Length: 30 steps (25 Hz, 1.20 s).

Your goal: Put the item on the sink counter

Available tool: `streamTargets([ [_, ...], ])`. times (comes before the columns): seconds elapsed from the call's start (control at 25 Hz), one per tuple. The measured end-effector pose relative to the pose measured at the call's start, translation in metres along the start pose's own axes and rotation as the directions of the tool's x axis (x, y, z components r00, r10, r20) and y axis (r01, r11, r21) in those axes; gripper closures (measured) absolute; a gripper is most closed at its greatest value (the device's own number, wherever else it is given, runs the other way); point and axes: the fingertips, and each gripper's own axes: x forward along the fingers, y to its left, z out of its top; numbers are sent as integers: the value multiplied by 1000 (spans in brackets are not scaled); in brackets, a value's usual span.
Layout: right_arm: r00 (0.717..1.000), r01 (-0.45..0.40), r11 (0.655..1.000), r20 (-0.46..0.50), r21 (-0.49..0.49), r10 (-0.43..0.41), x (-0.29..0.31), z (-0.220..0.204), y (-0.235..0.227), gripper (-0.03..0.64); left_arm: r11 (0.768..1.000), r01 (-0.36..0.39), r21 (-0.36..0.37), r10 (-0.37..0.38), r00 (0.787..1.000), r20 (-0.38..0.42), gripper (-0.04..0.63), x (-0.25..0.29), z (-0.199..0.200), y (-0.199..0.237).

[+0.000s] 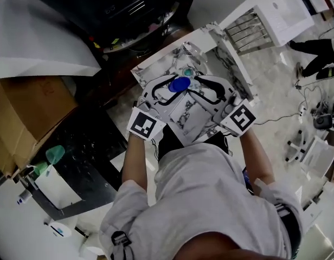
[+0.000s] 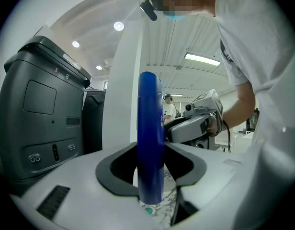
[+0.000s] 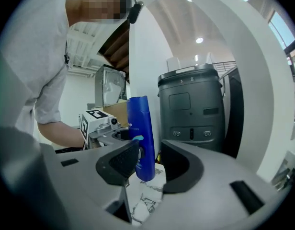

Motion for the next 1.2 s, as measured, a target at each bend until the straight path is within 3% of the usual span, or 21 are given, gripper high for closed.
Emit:
streamTargets([
  [0.24, 993, 116, 991, 2, 73, -116, -16, -23, -17, 565, 999, -41, -6, 41, 999, -19, 423, 6, -12, 9],
  [0.36, 984, 177, 981, -22, 75, -176, -18, -42, -26, 586, 995, -85, -49, 83, 996, -26, 423, 6, -20, 16],
  [0.64, 957, 256, 966, -149, 20, -250, -21, -92, -28, 607, 983, -156, -99, 152, 987, -48, 423, 5, -39, 32],
  [0.92, 935, 326, 943, -172, 69, -310, -14, -120, -26, 612, 981, -176, -78, 168, 981, -102, 423, 12, -69, 44],
  [1.2, 937, 322, 939, -184, 118, -298, -6, -140, -21, 612, 978, -195, -73, 184, 974, -134, 425, 19, -90, 56],
])
